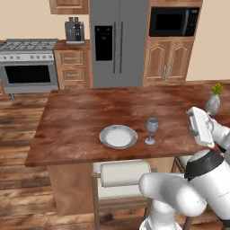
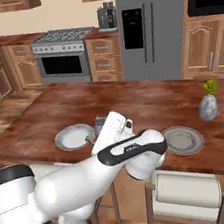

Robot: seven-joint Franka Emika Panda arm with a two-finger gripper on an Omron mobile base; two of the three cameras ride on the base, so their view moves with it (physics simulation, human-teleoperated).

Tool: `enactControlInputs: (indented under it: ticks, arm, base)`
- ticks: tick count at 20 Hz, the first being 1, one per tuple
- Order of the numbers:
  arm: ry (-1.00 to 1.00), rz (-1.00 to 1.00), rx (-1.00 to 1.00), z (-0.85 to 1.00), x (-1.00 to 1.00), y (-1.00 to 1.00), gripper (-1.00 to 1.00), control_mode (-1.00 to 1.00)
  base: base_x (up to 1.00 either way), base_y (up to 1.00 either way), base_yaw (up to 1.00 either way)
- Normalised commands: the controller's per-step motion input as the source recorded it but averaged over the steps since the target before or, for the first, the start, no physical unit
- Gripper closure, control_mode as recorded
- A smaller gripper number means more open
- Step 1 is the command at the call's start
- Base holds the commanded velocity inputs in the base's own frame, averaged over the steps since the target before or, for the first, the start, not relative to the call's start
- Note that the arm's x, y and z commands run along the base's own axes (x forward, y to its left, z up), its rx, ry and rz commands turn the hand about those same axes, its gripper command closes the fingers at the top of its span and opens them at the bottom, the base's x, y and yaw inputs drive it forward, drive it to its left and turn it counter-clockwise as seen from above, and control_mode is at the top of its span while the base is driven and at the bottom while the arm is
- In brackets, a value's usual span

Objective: Retrieve the wine glasses from the counter and place one next to each plate.

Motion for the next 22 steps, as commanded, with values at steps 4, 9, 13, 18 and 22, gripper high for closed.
enactControlInputs:
  ticks: [4,9,13,18,22]
  arm:
    - [0.09,-0.01,0.16,1.00,-0.24,0.25,-1.00,-1.00]
    - [0.25,-0.10,0.06,0.96,-0.30,0.39,-1.00,-1.00]
    - [0.43,-0.21,0.00,0.69,-0.19,0.26,-1.00,-1.00]
    - [0.53,-0.28,0.02,0.63,-0.27,0.01,-1.00,-1.00]
    - [0.52,-0.26,0.00,0.43,-0.29,0.00,-1.00,-1.00]
  base:
    - [0.00,0.00,0.00]
    - [0.00,0.00,0.00]
    - [0.00,0.00,0.00]
    - [0.00,0.00,0.00]
    - [0.00,0.00,0.00]
